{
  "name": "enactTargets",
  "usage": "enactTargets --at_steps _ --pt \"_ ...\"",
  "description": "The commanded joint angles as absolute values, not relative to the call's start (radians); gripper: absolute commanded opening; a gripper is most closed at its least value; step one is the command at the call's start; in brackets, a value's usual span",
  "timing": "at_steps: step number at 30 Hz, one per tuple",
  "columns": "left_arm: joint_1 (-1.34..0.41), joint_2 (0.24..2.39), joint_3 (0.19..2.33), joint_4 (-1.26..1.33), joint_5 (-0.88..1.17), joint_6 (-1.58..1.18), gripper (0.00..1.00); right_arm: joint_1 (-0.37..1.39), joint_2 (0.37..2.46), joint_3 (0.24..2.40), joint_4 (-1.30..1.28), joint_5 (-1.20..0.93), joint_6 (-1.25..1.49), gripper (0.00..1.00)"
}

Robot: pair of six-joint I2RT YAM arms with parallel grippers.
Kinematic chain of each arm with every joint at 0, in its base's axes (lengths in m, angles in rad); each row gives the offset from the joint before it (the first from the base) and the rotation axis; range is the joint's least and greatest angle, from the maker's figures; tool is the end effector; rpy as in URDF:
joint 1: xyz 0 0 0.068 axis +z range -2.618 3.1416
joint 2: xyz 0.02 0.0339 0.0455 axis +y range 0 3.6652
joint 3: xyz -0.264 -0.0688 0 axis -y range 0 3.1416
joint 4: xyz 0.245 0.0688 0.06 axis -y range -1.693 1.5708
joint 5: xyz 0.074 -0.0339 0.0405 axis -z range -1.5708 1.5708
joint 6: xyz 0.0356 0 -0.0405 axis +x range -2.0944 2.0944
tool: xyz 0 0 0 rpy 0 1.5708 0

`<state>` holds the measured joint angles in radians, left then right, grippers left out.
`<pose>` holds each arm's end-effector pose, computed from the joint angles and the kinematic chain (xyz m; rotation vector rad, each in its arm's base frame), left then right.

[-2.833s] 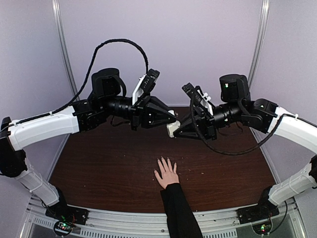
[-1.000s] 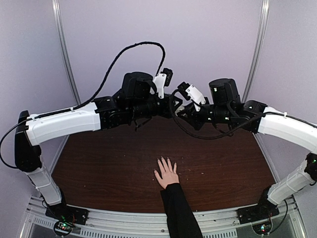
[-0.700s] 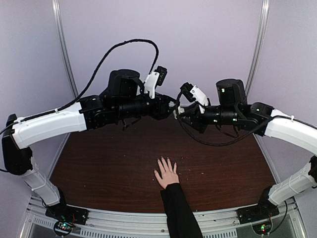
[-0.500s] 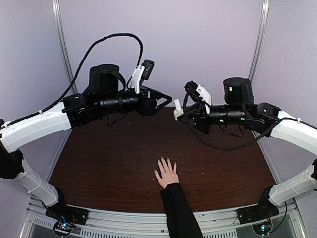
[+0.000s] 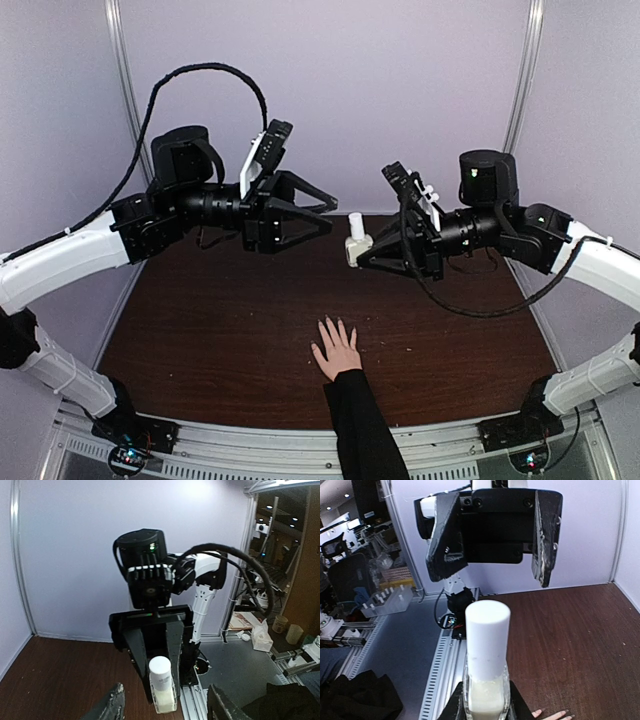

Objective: Paint the nails
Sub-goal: Unscrew the cap of the nail polish bottle.

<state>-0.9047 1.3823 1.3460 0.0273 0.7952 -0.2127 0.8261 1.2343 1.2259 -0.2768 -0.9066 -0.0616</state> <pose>0.1756 -0.2645 0.4230 1.2079 1.3219 -1.4572 0.1626 0.2178 0.3936 -1.4016 1.3786 1.3506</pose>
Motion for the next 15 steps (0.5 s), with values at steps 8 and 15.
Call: enactTargets --at_steps 8,15 --pt "-0.943 1.477 1.392 0.204 1.052 -0.19 0.52 0.824 1.294 1.305 -0.148 -1.213 0.104 0.0" --pt "-0.953 1.517 1.421 0.263 1.09 -0.228 0.49 0.828 1.318 1.315 -0.143 -1.252 0.111 0.0"
